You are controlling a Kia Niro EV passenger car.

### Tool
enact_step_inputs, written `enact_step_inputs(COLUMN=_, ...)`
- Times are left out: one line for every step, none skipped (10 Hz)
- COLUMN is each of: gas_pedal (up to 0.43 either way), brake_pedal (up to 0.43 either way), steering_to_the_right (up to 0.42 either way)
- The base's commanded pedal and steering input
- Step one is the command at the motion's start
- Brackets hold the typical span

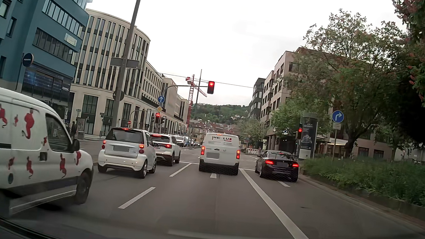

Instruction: Follow the waypoints while adhering to traffic rules and regulations

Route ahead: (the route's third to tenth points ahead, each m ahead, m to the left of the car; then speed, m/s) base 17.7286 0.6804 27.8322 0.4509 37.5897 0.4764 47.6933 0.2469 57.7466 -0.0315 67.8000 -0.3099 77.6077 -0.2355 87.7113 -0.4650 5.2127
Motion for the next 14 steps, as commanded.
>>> enact_step_inputs(gas_pedal=0.0, brake_pedal=0.22, steering_to_the_right=0.0)
enact_step_inputs(gas_pedal=0.0, brake_pedal=0.22, steering_to_the_right=0.0)
enact_step_inputs(gas_pedal=0.0, brake_pedal=0.207, steering_to_the_right=0.0)
enact_step_inputs(gas_pedal=0.0, brake_pedal=0.201, steering_to_the_right=0.0)
enact_step_inputs(gas_pedal=0.0, brake_pedal=0.201, steering_to_the_right=0.0)
enact_step_inputs(gas_pedal=0.0, brake_pedal=0.195, steering_to_the_right=0.0)
enact_step_inputs(gas_pedal=0.0, brake_pedal=0.195, steering_to_the_right=0.0)
enact_step_inputs(gas_pedal=0.0, brake_pedal=0.189, steering_to_the_right=0.0)
enact_step_inputs(gas_pedal=0.0, brake_pedal=0.195, steering_to_the_right=0.0)
enact_step_inputs(gas_pedal=0.0, brake_pedal=0.195, steering_to_the_right=0.0)
enact_step_inputs(gas_pedal=0.0, brake_pedal=0.195, steering_to_the_right=0.0)
enact_step_inputs(gas_pedal=0.0, brake_pedal=0.183, steering_to_the_right=0.0)
enact_step_inputs(gas_pedal=0.0, brake_pedal=0.177, steering_to_the_right=0.0)
enact_step_inputs(gas_pedal=0.0, brake_pedal=0.177, steering_to_the_right=0.0)
